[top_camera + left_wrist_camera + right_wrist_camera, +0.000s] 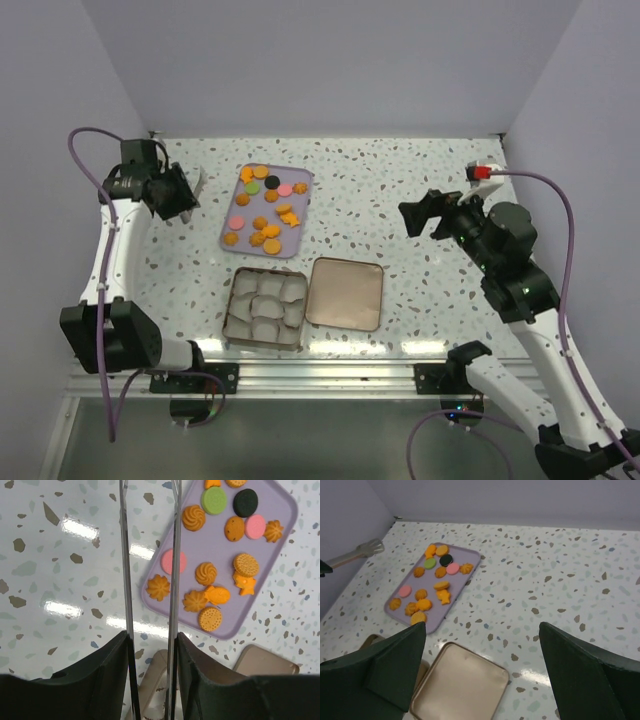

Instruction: Pack the cookies

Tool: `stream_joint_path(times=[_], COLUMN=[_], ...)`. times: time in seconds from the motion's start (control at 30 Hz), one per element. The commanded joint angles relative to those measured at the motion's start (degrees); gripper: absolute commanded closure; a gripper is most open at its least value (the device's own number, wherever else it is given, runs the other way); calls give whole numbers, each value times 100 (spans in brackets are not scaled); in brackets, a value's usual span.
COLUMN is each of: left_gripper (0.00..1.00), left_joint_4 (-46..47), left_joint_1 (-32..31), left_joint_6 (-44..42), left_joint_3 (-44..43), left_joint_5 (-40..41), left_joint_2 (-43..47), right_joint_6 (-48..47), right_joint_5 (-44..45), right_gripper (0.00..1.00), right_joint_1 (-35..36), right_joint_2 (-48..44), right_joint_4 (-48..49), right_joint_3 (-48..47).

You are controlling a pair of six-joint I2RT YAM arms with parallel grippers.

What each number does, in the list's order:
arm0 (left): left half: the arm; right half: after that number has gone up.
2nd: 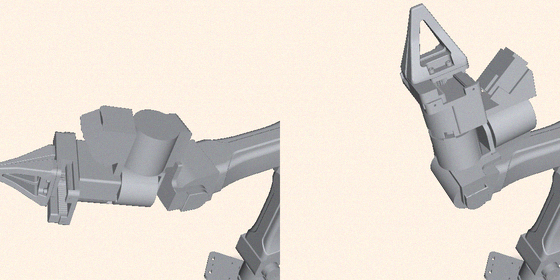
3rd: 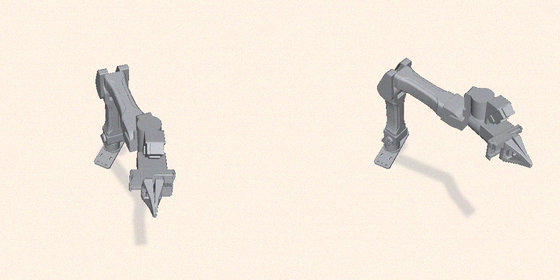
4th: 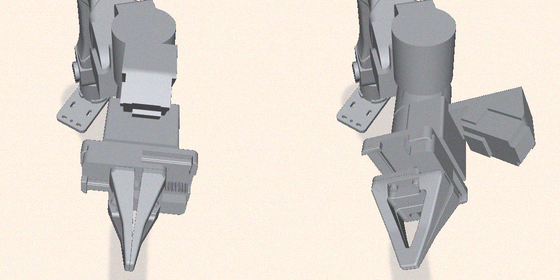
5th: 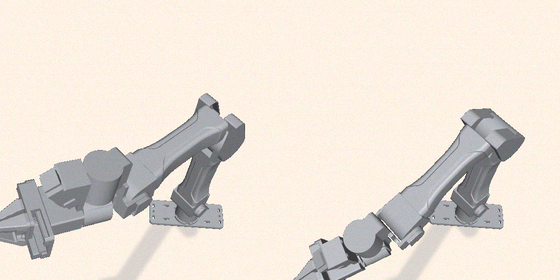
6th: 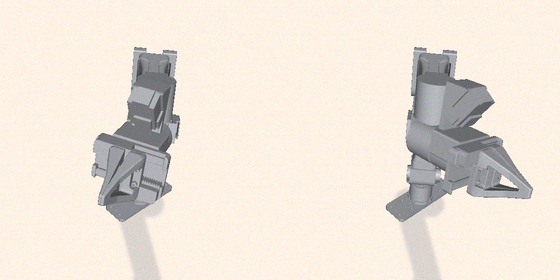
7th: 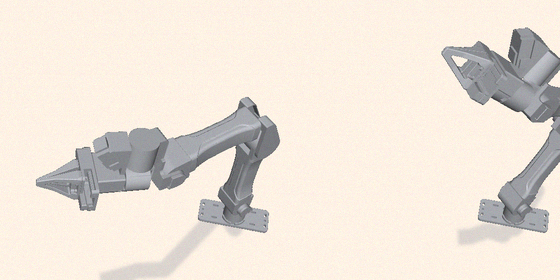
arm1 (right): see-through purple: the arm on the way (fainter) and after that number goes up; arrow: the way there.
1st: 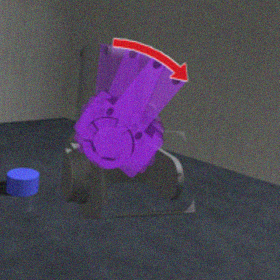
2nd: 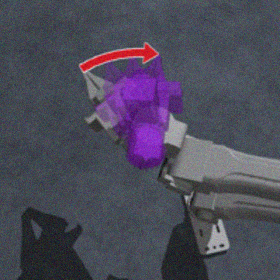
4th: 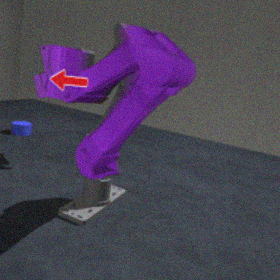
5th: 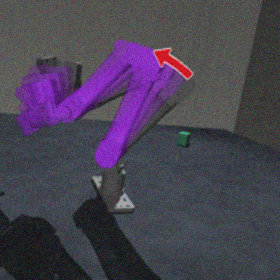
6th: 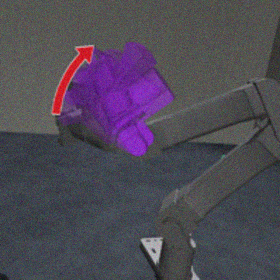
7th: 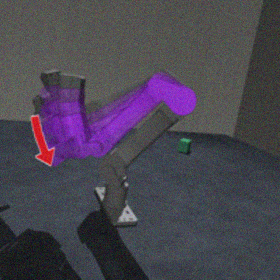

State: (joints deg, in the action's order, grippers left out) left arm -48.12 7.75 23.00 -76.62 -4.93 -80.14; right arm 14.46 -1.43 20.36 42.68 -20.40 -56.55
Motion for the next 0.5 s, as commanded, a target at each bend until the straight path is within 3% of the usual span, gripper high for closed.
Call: stream_joint_path(times=[0.0, 0.07, 0.17, 0.27, 0.47], left_gripper=[55, 54, 53, 52, 52], left_joint_4=[-285, -443, -610, -795, -963], left_joint_1=[-150, -256, -484, -940, -1320], left_joint_6=[-24, -50, -121, -121, -138], left_joint_3=[-520, -599, -731, -1012, -943], left_joint_5=[-341, -499, -772, -851, -851], left_joint_2=[385, 420, 429, 429, 499], right_joint_6=[671, 1248, 2451, 2264, 1832], right_joint_5=[-586, -771, -220, -1066, -1220], right_gripper=[1, 1, 1, 1, 1], right_joint_1=[12, 21, 56, 169, 319], right_joint_2=[171, 180, 57, 109, 355], right_joint_4=[-166, -209, -938, -1027, -1791], right_joint_3=[-391, -532, -524, -321, -540])
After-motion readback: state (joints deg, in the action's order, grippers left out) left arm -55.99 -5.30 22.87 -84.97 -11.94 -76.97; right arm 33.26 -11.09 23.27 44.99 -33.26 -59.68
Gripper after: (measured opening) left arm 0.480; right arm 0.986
